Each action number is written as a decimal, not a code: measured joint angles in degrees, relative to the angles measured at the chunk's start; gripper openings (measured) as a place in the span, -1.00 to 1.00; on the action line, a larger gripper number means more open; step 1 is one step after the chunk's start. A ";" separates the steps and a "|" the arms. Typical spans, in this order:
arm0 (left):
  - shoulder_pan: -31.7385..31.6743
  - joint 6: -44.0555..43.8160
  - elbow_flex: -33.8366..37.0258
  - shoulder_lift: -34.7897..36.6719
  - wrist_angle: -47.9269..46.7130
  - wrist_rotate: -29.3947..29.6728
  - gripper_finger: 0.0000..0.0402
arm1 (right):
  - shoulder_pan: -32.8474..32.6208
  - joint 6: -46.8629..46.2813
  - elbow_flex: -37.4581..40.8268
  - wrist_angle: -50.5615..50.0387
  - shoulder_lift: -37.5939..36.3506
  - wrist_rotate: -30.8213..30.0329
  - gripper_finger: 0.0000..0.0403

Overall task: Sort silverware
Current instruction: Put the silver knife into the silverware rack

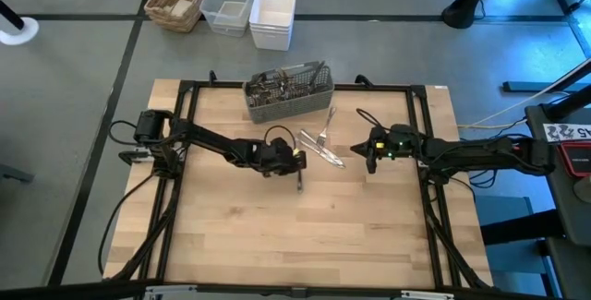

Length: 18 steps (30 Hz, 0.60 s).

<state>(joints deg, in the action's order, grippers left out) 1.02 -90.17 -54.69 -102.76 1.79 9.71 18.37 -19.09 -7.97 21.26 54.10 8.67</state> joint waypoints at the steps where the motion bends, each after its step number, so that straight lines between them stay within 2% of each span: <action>1: 0.00 1.02 -0.01 0.00 2.04 0.14 -0.78 | 0.00 -0.09 0.00 0.30 0.30 0.00 -0.97; 6: 0.00 8.22 -0.01 0.00 14.68 3.00 -0.78 | 0.01 -0.15 0.00 0.38 0.43 0.00 -0.97; 12: -1.37 23.80 -0.05 0.11 30.93 12.99 -0.78 | 0.02 -0.15 0.00 1.87 0.40 0.00 -0.97; 18: -6.91 39.09 -0.05 0.11 40.02 22.01 -0.78 | 0.02 -0.15 0.00 1.76 0.40 0.00 -0.97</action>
<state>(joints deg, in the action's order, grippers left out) -5.89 -51.08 -54.74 -102.65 41.81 31.71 18.39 -19.25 -7.97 23.03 54.50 8.67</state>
